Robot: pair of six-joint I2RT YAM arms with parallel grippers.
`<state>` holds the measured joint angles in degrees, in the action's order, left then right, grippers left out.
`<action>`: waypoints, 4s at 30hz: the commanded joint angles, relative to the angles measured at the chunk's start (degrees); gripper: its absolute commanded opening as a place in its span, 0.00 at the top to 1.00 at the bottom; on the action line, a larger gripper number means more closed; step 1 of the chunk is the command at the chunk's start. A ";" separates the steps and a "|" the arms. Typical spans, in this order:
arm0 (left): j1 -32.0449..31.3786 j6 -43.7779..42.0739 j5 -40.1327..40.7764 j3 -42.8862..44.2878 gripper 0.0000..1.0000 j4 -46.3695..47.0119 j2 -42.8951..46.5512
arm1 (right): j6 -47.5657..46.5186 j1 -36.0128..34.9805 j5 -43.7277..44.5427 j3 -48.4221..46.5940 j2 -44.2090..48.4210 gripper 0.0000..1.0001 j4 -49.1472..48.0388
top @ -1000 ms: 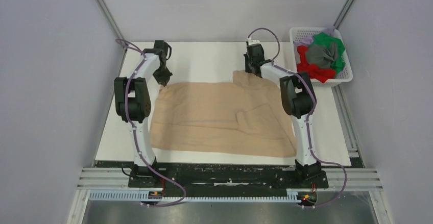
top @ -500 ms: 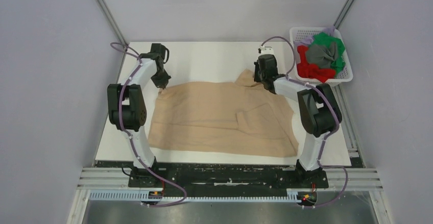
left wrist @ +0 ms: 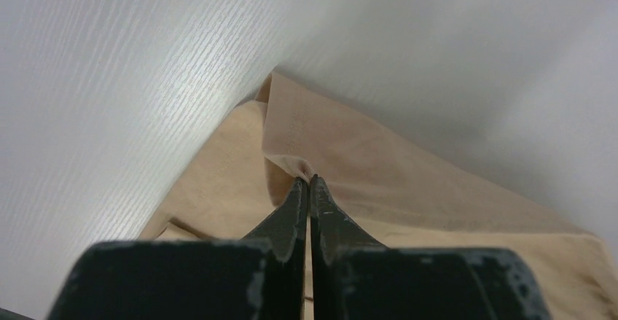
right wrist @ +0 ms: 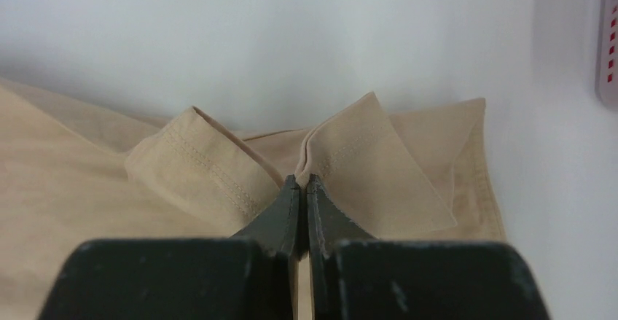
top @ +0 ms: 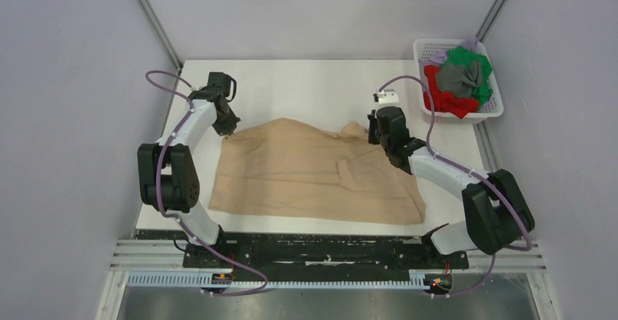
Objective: Fold and stack the t-shirts
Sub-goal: Fold the other side of the tshirt into a rectangle, then rotate the tshirt 90 degrees
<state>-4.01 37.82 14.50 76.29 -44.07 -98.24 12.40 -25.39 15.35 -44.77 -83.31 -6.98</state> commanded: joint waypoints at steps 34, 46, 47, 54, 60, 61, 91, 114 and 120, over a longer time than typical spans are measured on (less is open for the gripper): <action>-0.27 6.50 6.99 -22.43 0.98 5.14 20.52 | 8.67 -15.63 3.10 15.56 31.22 0.91 31.81; -0.21 10.97 11.38 -22.50 0.00 0.36 29.45 | -3.91 -16.20 -32.28 13.19 39.56 0.14 47.05; -0.21 10.76 9.74 -22.14 0.00 1.34 30.25 | -4.22 -16.19 -31.27 12.12 40.50 0.04 47.03; -0.57 6.91 -8.83 -23.00 0.00 11.41 28.73 | 0.79 -16.10 -12.00 12.74 40.27 0.02 30.99; -0.56 4.63 -14.85 -25.92 0.00 14.06 21.22 | 2.03 -14.49 -9.66 13.46 25.09 0.02 22.99; -0.50 4.71 -13.27 -26.47 0.00 14.54 20.27 | 2.12 -14.36 -9.98 13.75 23.27 0.02 22.09; 0.14 4.34 -7.07 -26.56 0.00 13.52 13.75 | -3.82 -18.33 -47.56 25.64 39.29 0.02 32.19; -0.31 2.65 -15.73 -27.46 0.00 15.46 17.44 | 7.63 -16.65 -17.08 19.99 27.57 0.02 23.20; -0.19 2.12 -11.27 -27.21 0.00 15.49 12.32 | 4.44 -6.67 -16.84 22.43 22.04 0.02 20.75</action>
<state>-4.27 42.28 1.65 49.19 -30.35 -82.96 18.72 -37.41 -3.42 -24.05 -59.68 18.61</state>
